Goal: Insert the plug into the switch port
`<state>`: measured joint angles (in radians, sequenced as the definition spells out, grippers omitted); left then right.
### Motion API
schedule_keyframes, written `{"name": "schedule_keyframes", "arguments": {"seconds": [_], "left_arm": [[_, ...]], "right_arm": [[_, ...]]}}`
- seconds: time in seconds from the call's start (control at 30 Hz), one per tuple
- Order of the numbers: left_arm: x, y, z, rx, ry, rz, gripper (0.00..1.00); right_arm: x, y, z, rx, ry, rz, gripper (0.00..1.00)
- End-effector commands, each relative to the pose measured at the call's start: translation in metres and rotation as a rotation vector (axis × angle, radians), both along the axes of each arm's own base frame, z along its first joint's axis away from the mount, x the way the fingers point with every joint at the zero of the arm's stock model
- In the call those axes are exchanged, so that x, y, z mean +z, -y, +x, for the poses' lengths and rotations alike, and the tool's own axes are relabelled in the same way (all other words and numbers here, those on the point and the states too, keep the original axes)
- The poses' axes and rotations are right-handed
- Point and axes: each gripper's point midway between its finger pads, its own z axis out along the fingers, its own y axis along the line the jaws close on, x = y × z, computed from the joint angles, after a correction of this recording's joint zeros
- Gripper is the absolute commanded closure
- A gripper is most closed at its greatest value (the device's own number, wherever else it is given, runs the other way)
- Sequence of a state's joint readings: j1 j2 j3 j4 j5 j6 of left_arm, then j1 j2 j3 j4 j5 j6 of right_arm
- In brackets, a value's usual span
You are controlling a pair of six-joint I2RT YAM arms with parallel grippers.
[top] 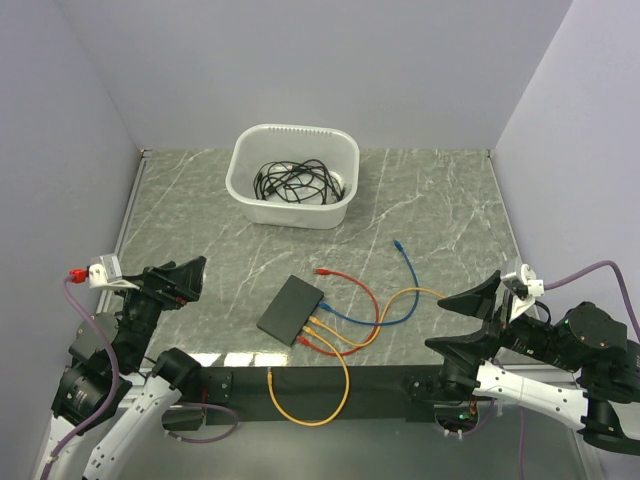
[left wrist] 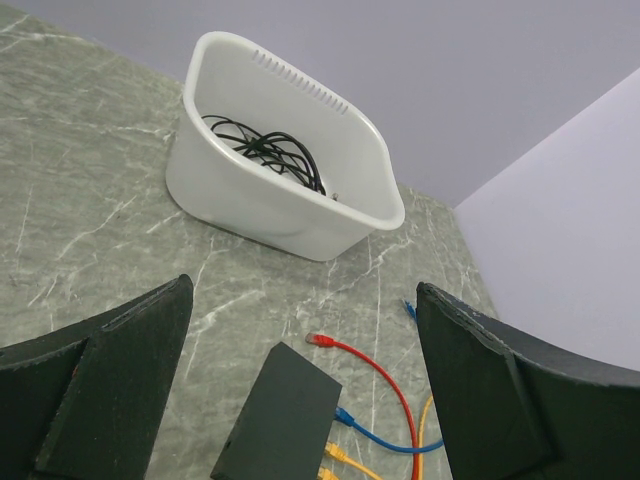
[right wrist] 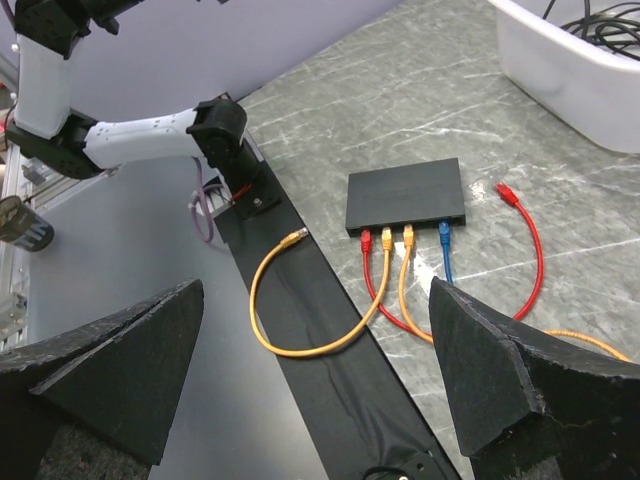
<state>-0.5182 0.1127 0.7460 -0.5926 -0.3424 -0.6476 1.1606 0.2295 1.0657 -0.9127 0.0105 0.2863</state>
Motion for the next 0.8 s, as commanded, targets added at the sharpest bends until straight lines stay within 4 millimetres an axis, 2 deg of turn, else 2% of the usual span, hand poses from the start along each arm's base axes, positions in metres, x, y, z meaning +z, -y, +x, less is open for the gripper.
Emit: {"name": "schedule_keyframes", "arguments": {"seconds": [0.0, 0.23, 0.57, 0.77], "left_arm": [[0.001, -0.003, 0.002, 0.02, 0.002, 0.002, 0.01], [0.0, -0.002, 0.003, 0.018, -0.001, 0.005, 0.01], [-0.001, -0.001, 0.004, 0.017, -0.005, 0.009, 0.01], [-0.001, -0.002, 0.003, 0.018, -0.005, 0.009, 0.01]], "right_arm": [[0.002, -0.007, 0.001, 0.016, 0.018, -0.005, 0.0], [0.002, -0.009, 0.002, 0.016, 0.017, -0.01, 0.0], [0.003, -0.016, -0.009, 0.093, 0.02, 0.003, 0.0], [0.007, -0.017, -0.009, 0.098, 0.036, 0.023, 0.07]]}}
